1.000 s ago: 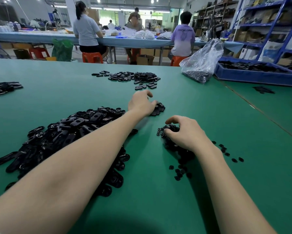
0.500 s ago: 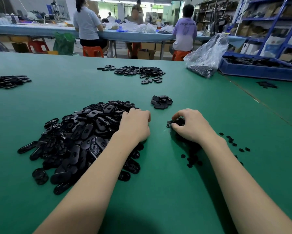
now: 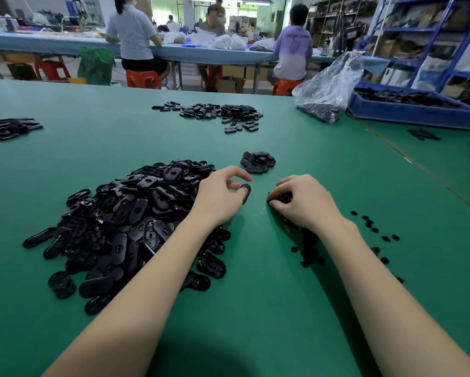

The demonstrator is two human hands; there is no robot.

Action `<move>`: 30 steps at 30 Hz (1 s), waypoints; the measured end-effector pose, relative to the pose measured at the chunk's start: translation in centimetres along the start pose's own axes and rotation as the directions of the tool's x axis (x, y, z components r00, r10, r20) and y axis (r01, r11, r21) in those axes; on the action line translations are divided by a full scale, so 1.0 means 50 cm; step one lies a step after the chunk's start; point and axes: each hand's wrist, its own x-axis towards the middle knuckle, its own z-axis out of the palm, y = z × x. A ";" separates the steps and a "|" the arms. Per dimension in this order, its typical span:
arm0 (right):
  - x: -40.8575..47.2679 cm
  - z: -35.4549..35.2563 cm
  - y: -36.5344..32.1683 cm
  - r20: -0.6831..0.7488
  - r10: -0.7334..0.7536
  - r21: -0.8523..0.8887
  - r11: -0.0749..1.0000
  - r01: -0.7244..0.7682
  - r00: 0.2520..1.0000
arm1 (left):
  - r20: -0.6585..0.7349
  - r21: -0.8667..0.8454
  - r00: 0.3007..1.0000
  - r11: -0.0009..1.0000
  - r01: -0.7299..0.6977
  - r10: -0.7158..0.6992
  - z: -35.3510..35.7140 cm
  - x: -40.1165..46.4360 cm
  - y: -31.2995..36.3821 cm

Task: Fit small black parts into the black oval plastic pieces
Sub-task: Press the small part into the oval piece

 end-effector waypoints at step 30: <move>0.016 -0.004 -0.034 0.012 0.123 0.670 0.736 -0.099 0.992 | 0.172 -0.433 0.969 0.870 0.236 -0.178 -0.010 -0.006 0.012</move>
